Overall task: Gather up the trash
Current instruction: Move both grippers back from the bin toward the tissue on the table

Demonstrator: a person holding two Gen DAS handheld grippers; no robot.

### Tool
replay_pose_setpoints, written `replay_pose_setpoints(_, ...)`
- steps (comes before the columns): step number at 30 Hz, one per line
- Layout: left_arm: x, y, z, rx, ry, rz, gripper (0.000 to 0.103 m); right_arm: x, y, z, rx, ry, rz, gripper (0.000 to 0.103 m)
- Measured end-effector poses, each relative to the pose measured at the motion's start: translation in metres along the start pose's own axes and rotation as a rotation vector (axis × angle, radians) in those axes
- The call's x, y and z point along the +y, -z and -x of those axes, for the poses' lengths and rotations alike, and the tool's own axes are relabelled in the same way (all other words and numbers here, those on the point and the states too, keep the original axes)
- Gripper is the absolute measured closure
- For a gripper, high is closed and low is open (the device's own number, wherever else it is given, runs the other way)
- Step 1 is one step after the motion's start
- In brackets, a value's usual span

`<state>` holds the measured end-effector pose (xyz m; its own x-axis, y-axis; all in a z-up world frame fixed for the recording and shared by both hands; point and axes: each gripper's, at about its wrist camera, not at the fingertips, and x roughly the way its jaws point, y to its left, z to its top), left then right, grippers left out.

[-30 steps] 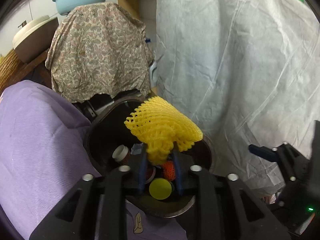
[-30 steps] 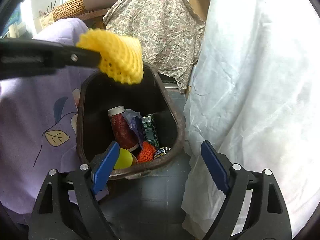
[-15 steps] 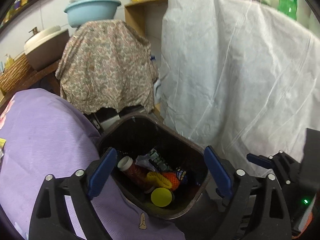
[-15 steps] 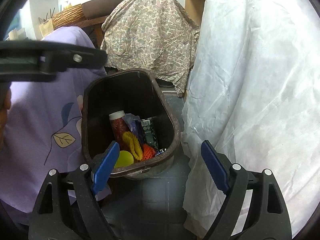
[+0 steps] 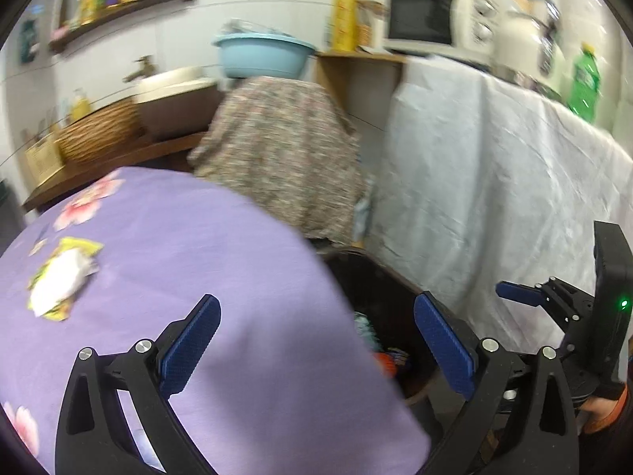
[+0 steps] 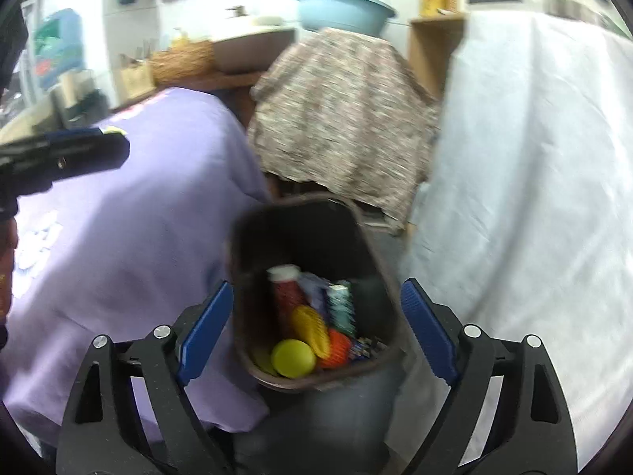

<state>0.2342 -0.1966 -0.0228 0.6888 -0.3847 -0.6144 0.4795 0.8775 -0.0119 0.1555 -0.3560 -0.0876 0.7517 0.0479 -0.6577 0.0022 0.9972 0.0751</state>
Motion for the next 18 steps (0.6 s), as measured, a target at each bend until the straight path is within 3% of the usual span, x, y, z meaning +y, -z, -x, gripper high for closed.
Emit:
replay_pose_setpoints(4, 0.049, 0.008, 0.012, -0.021, -0.081, 0.079, 0.006, 0.029, -0.017, -0.002, -0.02, -0.088, 0.037, 0.016)
replay_pose_setpoints(12, 0.164, 0.002, -0.014, 0.054, -0.405, 0.095, 0.006, 0.083, -0.036, -0.003, -0.039, -0.153, 0.112, 0.012)
replay_pose_setpoints(18, 0.211, -0.004, -0.042, 0.135, -0.388, 0.137, 0.006, 0.097, -0.039, 0.006, -0.039, -0.157, 0.143, 0.012)
